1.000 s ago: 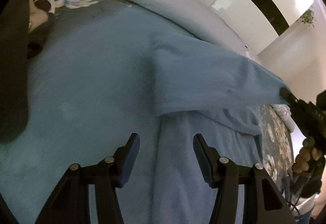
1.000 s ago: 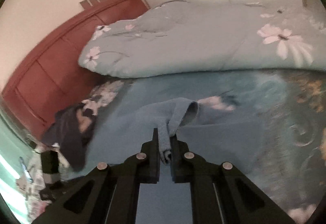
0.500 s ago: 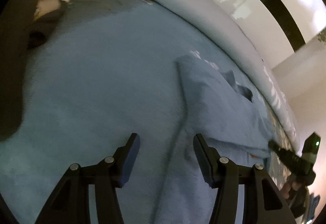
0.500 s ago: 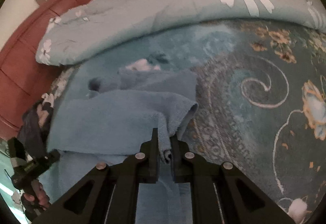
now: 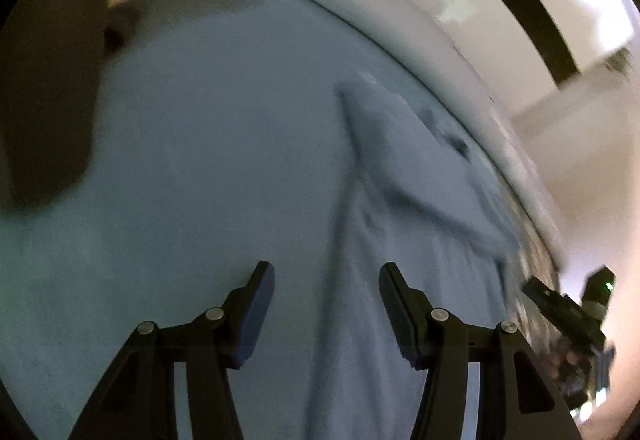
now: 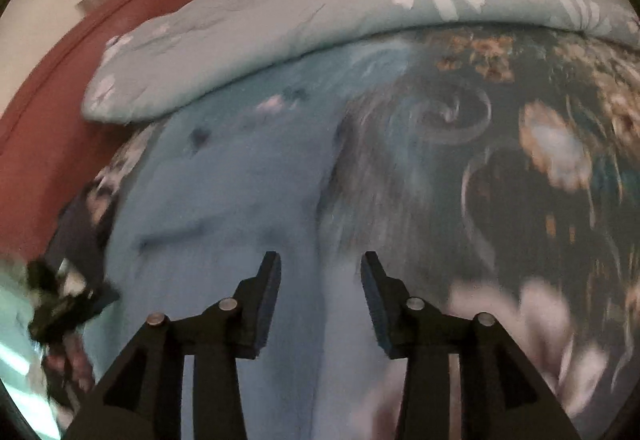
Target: Fold clothes
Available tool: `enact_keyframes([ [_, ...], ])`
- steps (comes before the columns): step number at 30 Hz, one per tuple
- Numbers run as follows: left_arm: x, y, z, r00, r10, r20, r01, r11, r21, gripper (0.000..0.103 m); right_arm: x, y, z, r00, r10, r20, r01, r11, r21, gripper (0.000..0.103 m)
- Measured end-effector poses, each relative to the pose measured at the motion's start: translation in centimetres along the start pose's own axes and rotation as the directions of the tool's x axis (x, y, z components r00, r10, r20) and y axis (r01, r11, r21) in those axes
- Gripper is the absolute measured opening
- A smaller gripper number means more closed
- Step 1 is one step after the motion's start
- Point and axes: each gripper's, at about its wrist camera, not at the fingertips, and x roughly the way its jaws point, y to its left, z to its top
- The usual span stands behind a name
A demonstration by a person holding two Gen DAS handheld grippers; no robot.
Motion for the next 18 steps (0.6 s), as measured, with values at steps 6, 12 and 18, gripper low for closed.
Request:
enact_keyframes([
  [6,-1.4,-0.4,-5.1,0.993,-0.073,-0.093,0.08,0.994,0.073,0.059,-3.0,-0.2,-9.2,0.99,0.115,-0.08,-0.115,0.993,0.011,0.046],
  [12,-2.9,-0.6,-8.7,0.989,-0.079,-0.126,0.092,0.99,0.107,0.059,-4.6,-0.4,-15.1,0.975,0.207,-0.077,-0.202,0.977,0.073,0.047],
  [18,-4.4,-0.4,-11.3,0.983,-0.1,-0.153,0.118,0.987,0.113,0.059,-5.6,-0.2,-17.5,0.961,0.275,-0.043,-0.268,0.956,0.12,0.043],
])
